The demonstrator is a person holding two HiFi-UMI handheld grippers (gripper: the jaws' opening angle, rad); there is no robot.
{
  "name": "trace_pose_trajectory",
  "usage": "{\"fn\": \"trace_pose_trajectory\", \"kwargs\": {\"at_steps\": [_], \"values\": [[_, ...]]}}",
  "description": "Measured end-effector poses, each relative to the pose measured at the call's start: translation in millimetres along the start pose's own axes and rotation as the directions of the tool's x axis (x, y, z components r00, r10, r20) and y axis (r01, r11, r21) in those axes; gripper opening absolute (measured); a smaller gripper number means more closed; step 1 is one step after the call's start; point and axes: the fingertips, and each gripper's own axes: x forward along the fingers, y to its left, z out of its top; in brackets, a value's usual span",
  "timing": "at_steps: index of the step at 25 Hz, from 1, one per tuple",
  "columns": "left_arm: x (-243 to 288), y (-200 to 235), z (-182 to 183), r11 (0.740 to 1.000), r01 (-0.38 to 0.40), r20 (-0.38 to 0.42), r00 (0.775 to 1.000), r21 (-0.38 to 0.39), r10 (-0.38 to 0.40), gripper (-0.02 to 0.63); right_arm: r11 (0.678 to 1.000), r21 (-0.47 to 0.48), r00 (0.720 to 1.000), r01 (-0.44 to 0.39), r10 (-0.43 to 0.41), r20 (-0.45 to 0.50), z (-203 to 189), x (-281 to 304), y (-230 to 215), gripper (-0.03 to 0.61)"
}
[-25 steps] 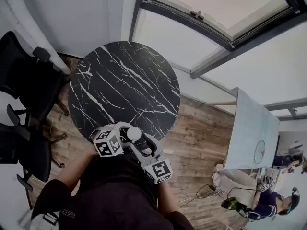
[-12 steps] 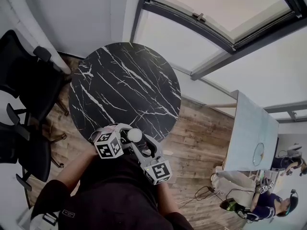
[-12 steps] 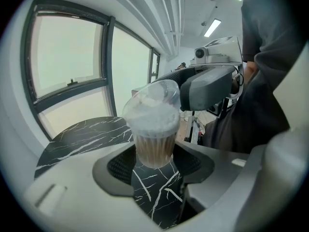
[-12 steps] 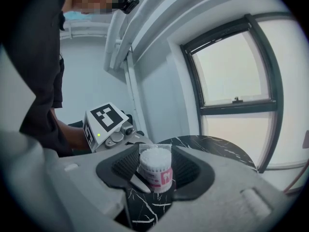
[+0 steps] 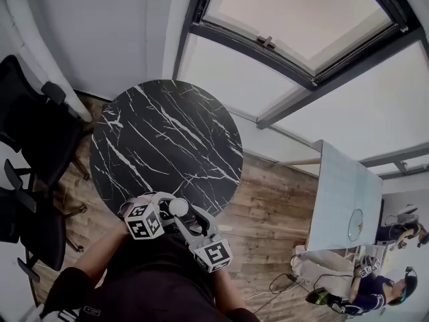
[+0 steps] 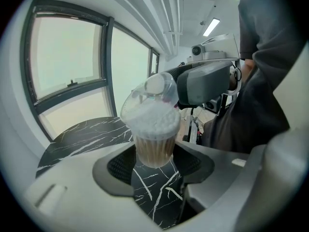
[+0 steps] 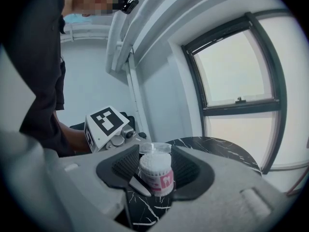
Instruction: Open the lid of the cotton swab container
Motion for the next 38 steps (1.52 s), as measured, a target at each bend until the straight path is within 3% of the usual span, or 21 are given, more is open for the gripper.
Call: {"fn": "trace_pose_trajectory", "kwargs": {"at_steps": [19,32,38], "values": [[5.1,-11.4,1.8,0.999,-0.017,-0.011,1.0,0.035,0.017,0.249,1.0,0.0,0.999,-0.021,0.021,0.033,7.4,-8.4,2.4,0.206],[5.5,-21.6,0.7,0.997,0.016,-0.026,1.0,0.073,-0.014,0.249,1.0,0.004,0.999,-0.02,0.02,0.04,10.4,-12.7,4.8,0.201],[10.6,-33.6,-3.5,0.994,0.047,-0.045,0.998,0.098,-0.043,0.249,1.0,-0.007,0.998,-0.012,0.012,0.059,16.0,-14.0,1.4,0.17]]}}
